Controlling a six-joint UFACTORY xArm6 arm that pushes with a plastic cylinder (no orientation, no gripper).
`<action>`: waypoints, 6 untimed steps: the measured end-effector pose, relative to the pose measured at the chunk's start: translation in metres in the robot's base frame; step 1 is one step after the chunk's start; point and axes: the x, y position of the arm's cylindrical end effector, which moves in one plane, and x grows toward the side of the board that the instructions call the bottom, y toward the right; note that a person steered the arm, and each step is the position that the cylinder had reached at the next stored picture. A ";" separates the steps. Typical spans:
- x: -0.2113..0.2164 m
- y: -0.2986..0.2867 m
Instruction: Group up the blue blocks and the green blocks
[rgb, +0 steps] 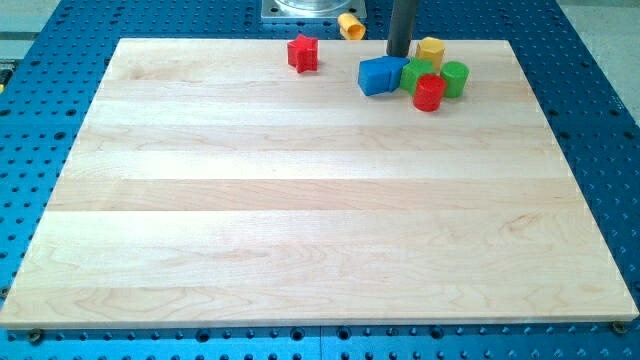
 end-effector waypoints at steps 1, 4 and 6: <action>0.050 -0.003; 0.043 0.148; 0.065 0.078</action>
